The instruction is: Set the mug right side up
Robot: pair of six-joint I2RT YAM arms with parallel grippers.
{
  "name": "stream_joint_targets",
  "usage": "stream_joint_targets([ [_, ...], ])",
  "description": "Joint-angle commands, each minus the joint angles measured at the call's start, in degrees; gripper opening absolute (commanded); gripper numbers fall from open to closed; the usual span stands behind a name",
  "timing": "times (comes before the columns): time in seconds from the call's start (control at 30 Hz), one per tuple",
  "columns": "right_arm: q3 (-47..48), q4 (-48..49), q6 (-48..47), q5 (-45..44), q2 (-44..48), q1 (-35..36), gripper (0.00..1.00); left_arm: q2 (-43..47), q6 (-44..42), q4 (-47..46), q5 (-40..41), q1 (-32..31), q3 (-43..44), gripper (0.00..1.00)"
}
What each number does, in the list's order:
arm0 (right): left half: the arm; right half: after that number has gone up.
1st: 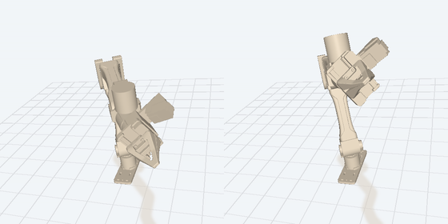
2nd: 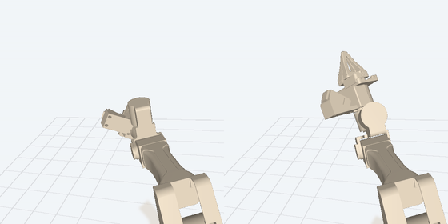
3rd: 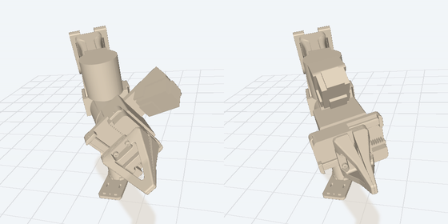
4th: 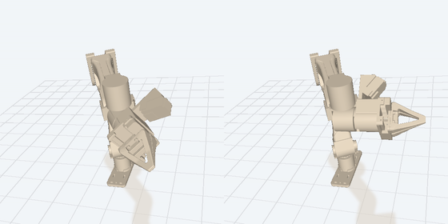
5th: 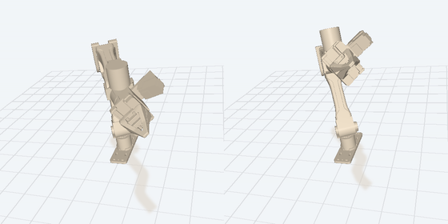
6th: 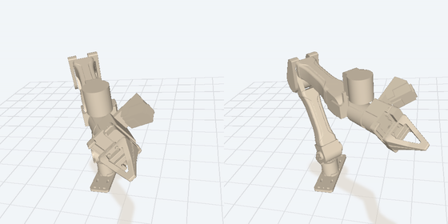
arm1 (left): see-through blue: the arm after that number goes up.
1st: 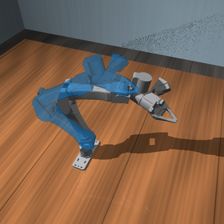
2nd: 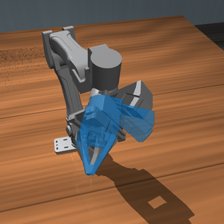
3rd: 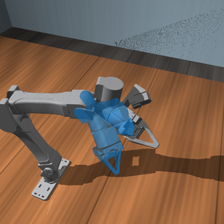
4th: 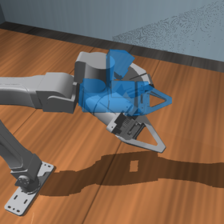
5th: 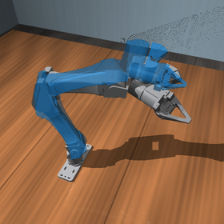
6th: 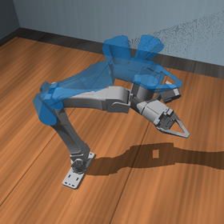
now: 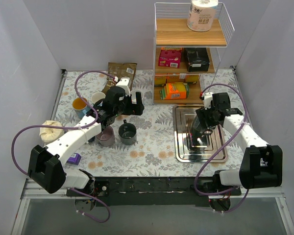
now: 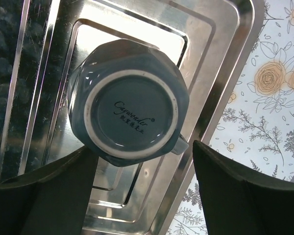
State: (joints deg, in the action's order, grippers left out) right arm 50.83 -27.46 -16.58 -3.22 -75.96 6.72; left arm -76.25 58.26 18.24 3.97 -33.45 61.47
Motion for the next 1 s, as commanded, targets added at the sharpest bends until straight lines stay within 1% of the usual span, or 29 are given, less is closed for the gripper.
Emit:
stream_joint_targets([
  [0.0,-1.43,5.84,-0.65,2.51,-0.15,-1.27,0.83,2.68,-0.78,-1.45,-0.54,0.32,-0.48,0.98],
  [0.13,-1.96,7.07,-0.83,10.86,-0.41,-1.62,0.82,3.21,-0.87,-1.54,-0.28,0.40,-0.83,0.98],
  [0.43,-3.19,6.98,0.67,15.61,4.68,-1.62,0.82,3.83,-0.96,-1.63,-0.01,0.40,-1.44,0.98],
  [0.53,-3.98,7.34,0.93,15.09,4.78,-1.71,0.81,4.18,-1.04,-1.63,0.16,0.41,-1.71,0.98],
  [0.7,-4.77,6.90,2.25,14.83,4.07,-1.62,0.77,4.09,-0.95,-1.54,0.34,0.41,-1.97,0.98],
  [0.83,-5.48,6.98,2.60,11.84,3.10,-1.19,0.75,3.91,-0.95,-1.63,0.52,0.32,-2.06,0.98],
  [0.87,-5.65,7.33,2.78,11.49,2.93,-0.92,0.72,3.83,-0.95,-1.63,0.60,0.40,-2.06,0.98],
  [0.97,-5.83,8.21,3.39,10.43,2.75,-0.83,0.68,3.83,-0.95,-1.63,0.69,0.41,-2.23,0.98],
])
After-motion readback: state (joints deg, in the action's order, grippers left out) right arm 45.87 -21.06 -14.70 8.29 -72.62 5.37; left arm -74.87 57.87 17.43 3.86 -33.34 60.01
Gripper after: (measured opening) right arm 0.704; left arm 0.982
